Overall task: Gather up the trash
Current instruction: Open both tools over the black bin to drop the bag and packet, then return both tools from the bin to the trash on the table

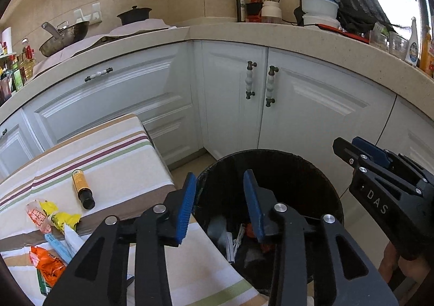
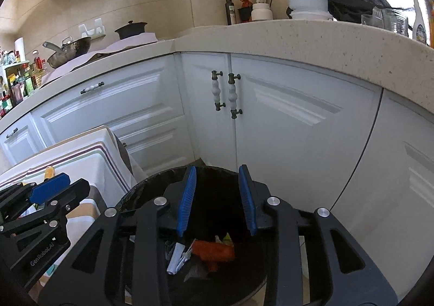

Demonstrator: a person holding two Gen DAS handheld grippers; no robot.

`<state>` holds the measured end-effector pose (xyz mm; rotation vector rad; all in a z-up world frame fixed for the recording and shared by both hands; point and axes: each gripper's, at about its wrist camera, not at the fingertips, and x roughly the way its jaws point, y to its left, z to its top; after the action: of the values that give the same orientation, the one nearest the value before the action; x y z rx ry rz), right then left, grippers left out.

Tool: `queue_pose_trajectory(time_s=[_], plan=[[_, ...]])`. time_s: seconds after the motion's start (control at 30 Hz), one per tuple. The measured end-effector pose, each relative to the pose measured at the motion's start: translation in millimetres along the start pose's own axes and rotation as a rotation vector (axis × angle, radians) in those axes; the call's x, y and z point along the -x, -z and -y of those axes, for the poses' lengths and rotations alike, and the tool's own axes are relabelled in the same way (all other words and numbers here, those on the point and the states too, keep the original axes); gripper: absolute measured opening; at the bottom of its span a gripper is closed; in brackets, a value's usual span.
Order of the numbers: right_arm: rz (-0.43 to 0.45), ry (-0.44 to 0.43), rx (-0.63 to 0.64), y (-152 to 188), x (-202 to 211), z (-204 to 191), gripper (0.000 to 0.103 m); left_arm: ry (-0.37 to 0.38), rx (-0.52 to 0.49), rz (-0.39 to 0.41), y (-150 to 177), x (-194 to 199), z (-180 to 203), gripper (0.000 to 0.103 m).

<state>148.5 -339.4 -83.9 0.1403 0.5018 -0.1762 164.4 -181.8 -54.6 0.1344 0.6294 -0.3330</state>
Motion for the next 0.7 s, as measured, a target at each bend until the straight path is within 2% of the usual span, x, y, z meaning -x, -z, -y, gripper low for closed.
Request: queue_pose_trajectory(time_s=[0.37,0.7], plan=[[0.004,-0.047,0.018,-1.4,18.0,-18.6,0.032,-0.034,0.042,0.014,2.9,28.6,-23.4,0.046],[-0.011,-0.17,0.095,7.0,37.3,-79.1,0.032,-0.162,0.132,-0.003,25.1,67.3,-83.4,0.05]])
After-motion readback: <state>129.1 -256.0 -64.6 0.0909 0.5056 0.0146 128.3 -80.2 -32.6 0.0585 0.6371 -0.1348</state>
